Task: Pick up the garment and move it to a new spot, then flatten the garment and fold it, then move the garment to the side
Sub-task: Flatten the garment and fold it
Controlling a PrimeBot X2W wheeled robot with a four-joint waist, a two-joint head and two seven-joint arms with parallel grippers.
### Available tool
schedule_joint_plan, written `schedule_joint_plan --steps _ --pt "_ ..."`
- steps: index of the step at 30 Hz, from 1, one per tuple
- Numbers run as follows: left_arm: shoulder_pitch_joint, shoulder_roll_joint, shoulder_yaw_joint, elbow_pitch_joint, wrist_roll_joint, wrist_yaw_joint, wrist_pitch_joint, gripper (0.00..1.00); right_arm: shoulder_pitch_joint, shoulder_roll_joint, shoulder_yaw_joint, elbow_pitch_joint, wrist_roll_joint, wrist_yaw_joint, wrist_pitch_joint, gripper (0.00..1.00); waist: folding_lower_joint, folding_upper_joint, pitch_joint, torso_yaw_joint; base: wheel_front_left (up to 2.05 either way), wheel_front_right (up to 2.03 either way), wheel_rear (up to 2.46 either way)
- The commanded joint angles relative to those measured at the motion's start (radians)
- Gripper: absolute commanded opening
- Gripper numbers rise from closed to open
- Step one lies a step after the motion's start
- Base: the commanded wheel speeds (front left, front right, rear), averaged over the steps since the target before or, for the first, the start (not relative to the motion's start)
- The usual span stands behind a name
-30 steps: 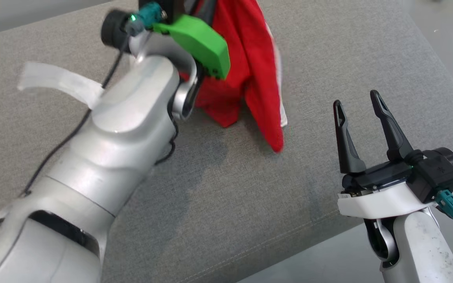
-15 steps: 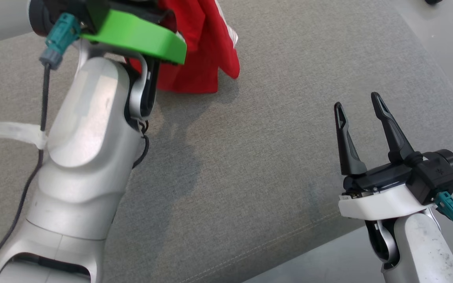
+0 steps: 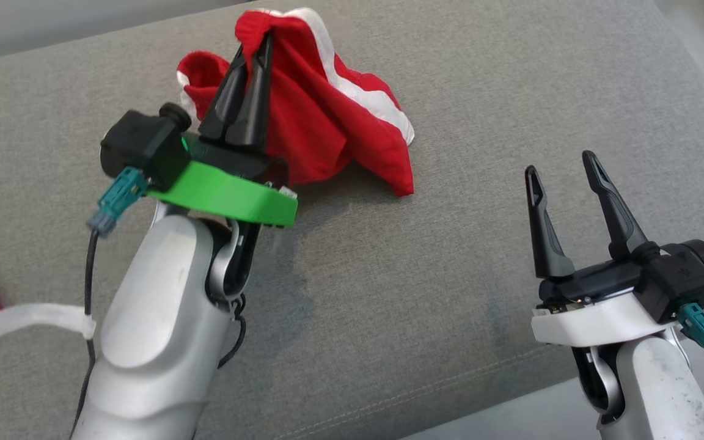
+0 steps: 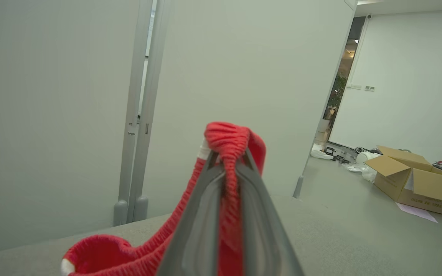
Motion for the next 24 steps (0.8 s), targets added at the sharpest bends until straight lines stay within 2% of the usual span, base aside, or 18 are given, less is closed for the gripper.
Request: schedule_joint_plan --steps 1,8,16,24 --pt "0.051 0.003 0.018 -0.027 0.010 -0.005 0.000 0.00 0.008 -0.002 -0.003 0.000 -0.006 0.000 -0.004 1.00 -0.0001 0.0000 -0.006 0.034 0.00 0.00 0.00" --pt "0.237 0.003 0.083 -0.068 0.018 -0.018 0.000 0.00 0.016 -0.002 -0.002 0.007 -0.018 0.000 -0.004 1.00 -0.0001 0.0000 -0.023 0.097 0.00 0.00 0.00" --pt "0.381 0.003 0.112 0.013 0.013 -0.023 0.000 0.00 0.013 -0.003 0.008 0.010 -0.032 0.000 -0.004 1.00 -0.0001 0.0000 -0.028 0.126 0.00 0.00 0.00" --pt "0.433 0.003 0.113 0.131 -0.013 -0.024 0.000 0.00 0.004 -0.003 0.013 0.015 -0.040 0.000 -0.004 1.00 -0.0001 0.0000 -0.023 0.130 0.00 0.00 0.00"
